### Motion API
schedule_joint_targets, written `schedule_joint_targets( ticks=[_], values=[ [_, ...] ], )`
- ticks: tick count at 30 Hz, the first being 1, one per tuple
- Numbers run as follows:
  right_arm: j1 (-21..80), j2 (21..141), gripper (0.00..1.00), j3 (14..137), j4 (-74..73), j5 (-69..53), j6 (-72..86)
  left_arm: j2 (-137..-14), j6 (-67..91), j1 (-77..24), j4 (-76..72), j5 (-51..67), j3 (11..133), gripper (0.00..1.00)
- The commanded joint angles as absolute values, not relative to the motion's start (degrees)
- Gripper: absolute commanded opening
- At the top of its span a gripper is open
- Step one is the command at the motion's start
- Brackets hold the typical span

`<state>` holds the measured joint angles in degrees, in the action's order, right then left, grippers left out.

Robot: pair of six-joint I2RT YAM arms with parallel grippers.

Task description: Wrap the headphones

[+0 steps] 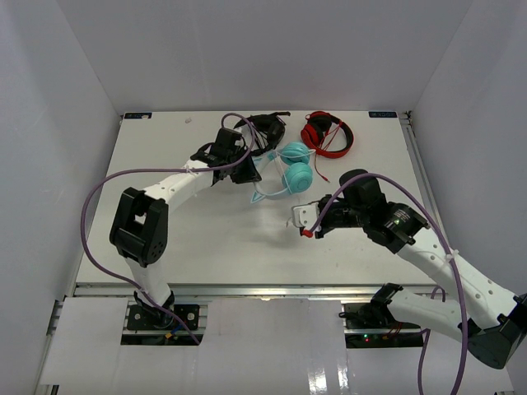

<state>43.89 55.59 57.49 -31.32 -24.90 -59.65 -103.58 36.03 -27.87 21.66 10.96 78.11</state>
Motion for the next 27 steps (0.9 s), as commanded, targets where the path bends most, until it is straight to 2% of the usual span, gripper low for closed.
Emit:
schedule_joint_targets(
  ticks=[1, 8, 19, 27],
  values=[
    [43.0, 54.1, 0.08, 56.9, -31.1, -29.5, -58.0, -99.2, 38.4, -27.6, 18.6, 14.5, 80.2, 0.0],
    [41.9, 53.8, 0.08, 57.9, -31.1, -30.3, -57.0, -98.8, 36.9, -27.2, 20.0, 13.3, 80.3, 0.0],
    [41.8, 62.5, 0.08, 71.2, -28.3, -35.0, -49.6, -103.6, 33.9, -28.7, 20.4, 8.6, 79.0, 0.0],
    [41.3, 65.9, 0.08, 68.5, -18.3, -21.6, -45.5, -107.6, 28.4, -34.8, 20.1, 7.5, 80.4, 0.0]
  ],
)
